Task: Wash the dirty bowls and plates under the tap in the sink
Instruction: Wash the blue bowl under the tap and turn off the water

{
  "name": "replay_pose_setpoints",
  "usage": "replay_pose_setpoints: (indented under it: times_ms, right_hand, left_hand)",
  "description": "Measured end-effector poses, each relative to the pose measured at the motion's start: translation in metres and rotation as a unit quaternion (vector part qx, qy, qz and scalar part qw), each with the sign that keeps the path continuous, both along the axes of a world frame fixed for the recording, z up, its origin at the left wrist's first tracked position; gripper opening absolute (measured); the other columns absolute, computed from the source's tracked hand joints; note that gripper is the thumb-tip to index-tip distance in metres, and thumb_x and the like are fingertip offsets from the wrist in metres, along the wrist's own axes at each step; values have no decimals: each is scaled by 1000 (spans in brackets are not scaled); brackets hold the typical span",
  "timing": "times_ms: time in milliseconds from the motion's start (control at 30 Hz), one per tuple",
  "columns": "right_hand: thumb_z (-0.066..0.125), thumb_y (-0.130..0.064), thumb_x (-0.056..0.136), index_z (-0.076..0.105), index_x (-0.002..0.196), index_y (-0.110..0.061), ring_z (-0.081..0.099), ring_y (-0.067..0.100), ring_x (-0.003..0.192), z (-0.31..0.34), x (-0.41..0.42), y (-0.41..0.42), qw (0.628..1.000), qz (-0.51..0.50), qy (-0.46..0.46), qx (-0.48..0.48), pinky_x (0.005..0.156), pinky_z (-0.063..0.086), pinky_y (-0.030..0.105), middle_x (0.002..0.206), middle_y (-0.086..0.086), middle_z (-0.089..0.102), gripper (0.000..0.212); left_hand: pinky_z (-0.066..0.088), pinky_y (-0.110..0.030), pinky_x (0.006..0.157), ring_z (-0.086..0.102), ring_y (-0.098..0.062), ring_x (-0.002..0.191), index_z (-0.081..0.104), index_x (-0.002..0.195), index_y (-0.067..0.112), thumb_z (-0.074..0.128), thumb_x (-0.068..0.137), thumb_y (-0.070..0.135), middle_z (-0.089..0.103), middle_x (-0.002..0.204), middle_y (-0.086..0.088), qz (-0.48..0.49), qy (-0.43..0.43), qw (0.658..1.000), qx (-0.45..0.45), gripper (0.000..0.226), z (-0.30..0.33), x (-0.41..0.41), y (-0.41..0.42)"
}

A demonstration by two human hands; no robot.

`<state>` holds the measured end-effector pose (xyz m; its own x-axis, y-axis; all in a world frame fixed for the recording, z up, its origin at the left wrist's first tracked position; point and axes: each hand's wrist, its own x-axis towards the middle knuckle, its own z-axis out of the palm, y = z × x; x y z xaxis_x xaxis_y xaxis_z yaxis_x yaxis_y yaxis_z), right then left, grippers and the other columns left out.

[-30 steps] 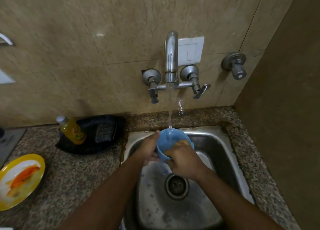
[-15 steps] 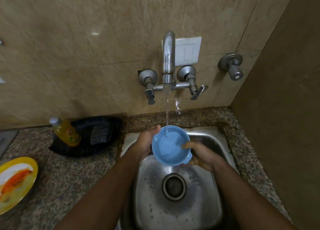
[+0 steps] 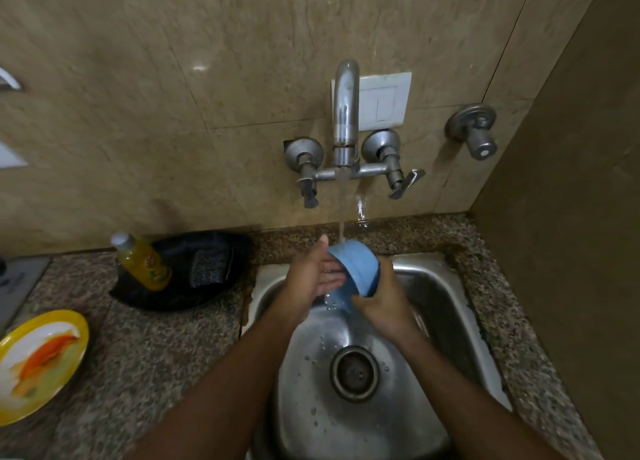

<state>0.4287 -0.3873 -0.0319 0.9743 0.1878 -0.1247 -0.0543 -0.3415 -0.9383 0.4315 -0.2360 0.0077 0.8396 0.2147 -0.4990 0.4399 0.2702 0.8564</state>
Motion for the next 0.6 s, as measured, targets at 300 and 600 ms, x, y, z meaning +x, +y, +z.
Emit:
replay_pose_setpoints:
  times_ms: [300,600]
  right_hand:
    - [51,-48,93,39,144,-24,45,14,129,-6,-8,-10,970,65,-180,-148,106,43,43,144,-3,45,58]
    - [34,-24,105,64,125,-12,56,24,118,26,30,32,956,40,-213,-200,95,37,25,128,10,63,39]
  left_hand:
    - [50,-57,97,66,-39,103,68,112,7,45,99,36,72,109,-19,87,49,991,-89,39,-15,-6,-5]
    - [48,-44,99,63,-31,99,68,95,14,51,97,31,68,107,-13,149,60,980,118,24,-7,7,-14]
